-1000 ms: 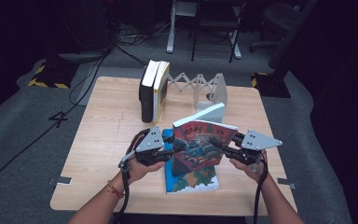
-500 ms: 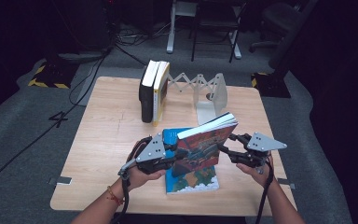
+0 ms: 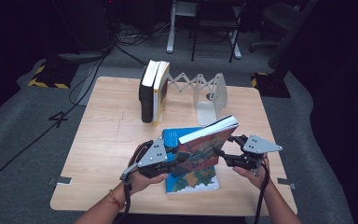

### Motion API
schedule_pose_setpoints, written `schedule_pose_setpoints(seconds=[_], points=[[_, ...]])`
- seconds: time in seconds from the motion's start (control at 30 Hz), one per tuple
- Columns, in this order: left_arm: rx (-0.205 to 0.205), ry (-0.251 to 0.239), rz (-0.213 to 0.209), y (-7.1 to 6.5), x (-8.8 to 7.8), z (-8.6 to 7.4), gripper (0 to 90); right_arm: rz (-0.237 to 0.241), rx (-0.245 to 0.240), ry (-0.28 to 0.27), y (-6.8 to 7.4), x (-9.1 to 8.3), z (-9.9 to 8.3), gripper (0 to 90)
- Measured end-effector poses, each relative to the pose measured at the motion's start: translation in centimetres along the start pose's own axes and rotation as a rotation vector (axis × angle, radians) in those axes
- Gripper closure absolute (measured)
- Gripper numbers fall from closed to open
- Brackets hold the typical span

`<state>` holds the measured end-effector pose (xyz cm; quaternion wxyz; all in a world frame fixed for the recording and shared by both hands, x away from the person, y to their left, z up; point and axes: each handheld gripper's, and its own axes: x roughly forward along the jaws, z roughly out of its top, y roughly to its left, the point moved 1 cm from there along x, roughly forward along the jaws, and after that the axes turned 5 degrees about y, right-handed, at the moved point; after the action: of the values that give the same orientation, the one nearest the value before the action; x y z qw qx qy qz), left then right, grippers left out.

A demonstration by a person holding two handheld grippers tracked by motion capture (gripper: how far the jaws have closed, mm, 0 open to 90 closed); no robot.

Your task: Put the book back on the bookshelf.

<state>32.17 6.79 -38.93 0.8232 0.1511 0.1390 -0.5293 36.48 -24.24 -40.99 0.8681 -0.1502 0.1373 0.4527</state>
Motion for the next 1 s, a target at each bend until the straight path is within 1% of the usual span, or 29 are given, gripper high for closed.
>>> schedule_pose_setpoints(seconds=[0.03,0.1,0.27,0.33,0.37,0.43,0.6,0.7,0.73,0.8,0.87,0.93,1.0], points=[[-0.006,-0.005,-0.002,0.0,0.3,0.1,66.9,-0.003,-0.003,0.001,0.0,0.0,0.0,39.8],[0.002,0.003,-0.005,0.0,0.7,0.3,65.4,-0.007,-0.002,-0.001,0.1,0.0,0.0,39.7],[0.000,-0.024,-0.006,-0.1,1.3,0.9,61.6,-0.007,-0.004,-0.001,0.2,-0.1,0.0,39.7],[0.005,-0.024,0.000,-0.1,1.5,1.5,61.2,-0.012,-0.005,-0.001,0.2,-0.1,0.1,39.4],[0.006,-0.021,-0.003,-0.1,1.5,1.7,59.9,-0.012,-0.008,0.001,0.3,-0.1,0.1,39.3],[0.009,-0.019,0.006,-0.1,1.6,2.2,59.2,-0.011,-0.008,0.001,0.3,-0.1,0.1,39.3],[0.007,-0.001,0.018,0.1,1.7,3.0,57.8,-0.011,-0.010,0.005,0.3,-0.2,0.1,39.3],[0.000,-0.016,-0.002,0.2,1.9,3.0,55.8,-0.017,-0.016,0.005,0.4,-0.2,0.2,39.2],[-0.002,-0.021,-0.001,0.2,2.0,3.0,55.6,-0.018,-0.017,0.005,0.4,-0.2,0.2,39.2],[-0.003,-0.020,0.008,0.2,2.2,3.0,56.7,-0.018,-0.019,0.005,0.4,-0.2,0.2,39.2],[-0.001,-0.031,0.016,0.2,2.2,3.1,58.6,-0.018,-0.019,0.005,0.4,-0.2,0.2,39.2],[-0.004,-0.034,0.018,0.3,2.2,3.3,61.8,-0.018,-0.020,0.005,0.4,-0.2,0.2,39.1],[-0.004,-0.045,0.027,0.4,2.2,3.5,67.7,-0.017,-0.018,0.007,0.4,-0.2,0.2,39.0]])
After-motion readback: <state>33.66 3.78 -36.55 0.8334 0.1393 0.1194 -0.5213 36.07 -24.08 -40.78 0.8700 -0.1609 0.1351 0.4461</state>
